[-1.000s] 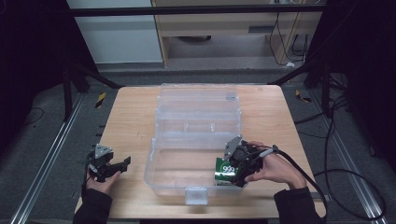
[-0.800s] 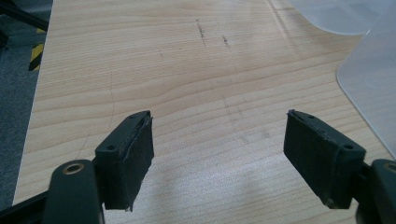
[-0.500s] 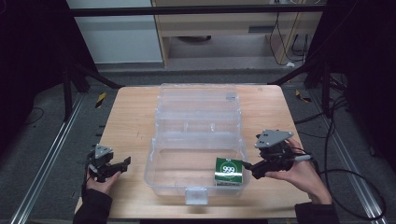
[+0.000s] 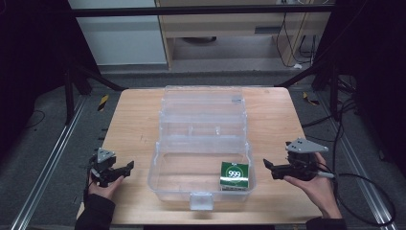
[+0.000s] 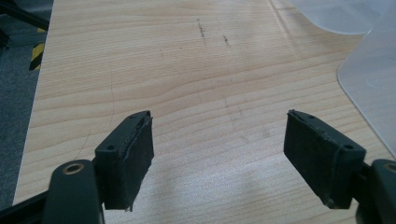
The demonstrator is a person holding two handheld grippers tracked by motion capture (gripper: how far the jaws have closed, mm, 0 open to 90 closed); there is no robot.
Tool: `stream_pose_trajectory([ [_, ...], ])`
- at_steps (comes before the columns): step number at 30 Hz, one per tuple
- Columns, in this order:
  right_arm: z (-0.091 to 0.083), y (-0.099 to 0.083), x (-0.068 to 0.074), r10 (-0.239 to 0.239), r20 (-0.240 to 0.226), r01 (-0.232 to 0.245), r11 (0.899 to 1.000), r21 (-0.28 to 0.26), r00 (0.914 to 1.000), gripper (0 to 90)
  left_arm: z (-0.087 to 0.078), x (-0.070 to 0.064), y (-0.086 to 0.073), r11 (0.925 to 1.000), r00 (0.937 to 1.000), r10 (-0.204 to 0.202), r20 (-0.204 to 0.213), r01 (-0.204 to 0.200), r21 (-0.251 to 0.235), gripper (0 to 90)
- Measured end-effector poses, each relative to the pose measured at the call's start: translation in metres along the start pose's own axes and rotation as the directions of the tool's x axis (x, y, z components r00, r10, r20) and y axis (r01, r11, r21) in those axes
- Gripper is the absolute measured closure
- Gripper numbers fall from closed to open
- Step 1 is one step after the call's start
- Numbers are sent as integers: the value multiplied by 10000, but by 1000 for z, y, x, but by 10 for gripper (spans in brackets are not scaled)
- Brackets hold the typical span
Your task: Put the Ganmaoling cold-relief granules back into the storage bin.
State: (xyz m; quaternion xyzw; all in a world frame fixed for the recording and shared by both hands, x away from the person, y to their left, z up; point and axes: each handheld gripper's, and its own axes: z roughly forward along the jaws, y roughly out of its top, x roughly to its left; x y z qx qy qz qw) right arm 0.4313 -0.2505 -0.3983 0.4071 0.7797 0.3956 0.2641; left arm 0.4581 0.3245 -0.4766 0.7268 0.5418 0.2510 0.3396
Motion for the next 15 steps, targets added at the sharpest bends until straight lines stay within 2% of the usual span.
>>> stream_pose_trajectory([
  [3,6,-11,-9,563,621,-556,9984,-123,9965,14,0,0,0,10000,10000,19,0,-19,1,236],
  [8,13,-33,-22,1500,1864,-1449,9886,-407,9710,17,1,-1,0,10000,10000,73,5,-73,23,236],
  [9,15,-38,-24,1662,2002,-1618,9861,-380,9656,16,1,-1,0,10000,10000,69,17,-69,21,235],
  [10,15,-38,-24,1662,2002,-1618,9861,-380,9656,16,1,-1,0,10000,10000,69,17,-69,21,235],
  [11,19,-46,-28,1859,2216,-1844,9825,-273,9573,16,2,0,-1,10000,10000,78,1,-78,44,234],
  [12,21,-50,-30,1932,2336,-1931,9809,-232,9529,17,2,0,-1,9999,10000,86,-15,-86,55,233],
  [15,25,-57,-33,2019,2433,-2072,9783,-38,9487,15,3,0,-1,10000,10000,65,-38,-65,59,231],
])
